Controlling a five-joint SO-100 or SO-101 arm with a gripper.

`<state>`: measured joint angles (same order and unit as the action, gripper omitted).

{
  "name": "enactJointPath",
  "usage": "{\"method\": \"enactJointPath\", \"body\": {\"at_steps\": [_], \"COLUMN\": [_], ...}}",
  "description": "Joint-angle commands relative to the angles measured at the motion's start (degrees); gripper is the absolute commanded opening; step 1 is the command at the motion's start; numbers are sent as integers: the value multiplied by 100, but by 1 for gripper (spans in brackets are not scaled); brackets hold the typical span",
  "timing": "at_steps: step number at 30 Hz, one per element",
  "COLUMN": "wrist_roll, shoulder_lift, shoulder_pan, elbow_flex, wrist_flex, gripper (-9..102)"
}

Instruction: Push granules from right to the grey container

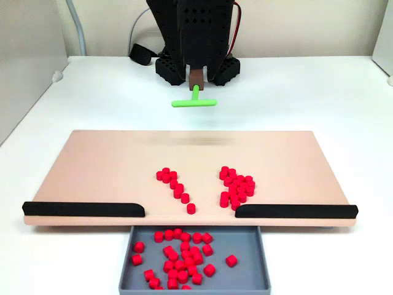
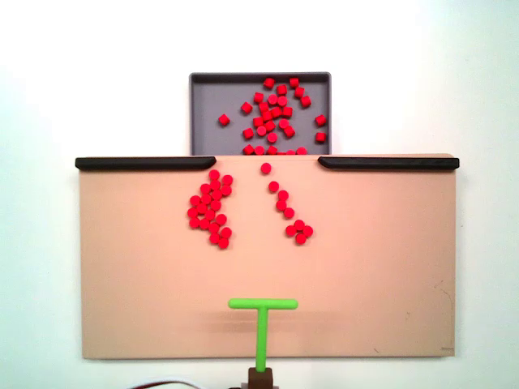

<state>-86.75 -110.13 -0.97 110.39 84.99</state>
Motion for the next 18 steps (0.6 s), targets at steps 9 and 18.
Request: {"method": "enactJointPath", "body": {"at_steps": [9,18], "wrist_roll": [-70,-229], "shoulder_lift": [-334,-105], "shoulder_pan": [-26,-149], "elbow_flex": [-35,-35], "wrist_flex": [-35,-35], "gripper": [0,0]}}
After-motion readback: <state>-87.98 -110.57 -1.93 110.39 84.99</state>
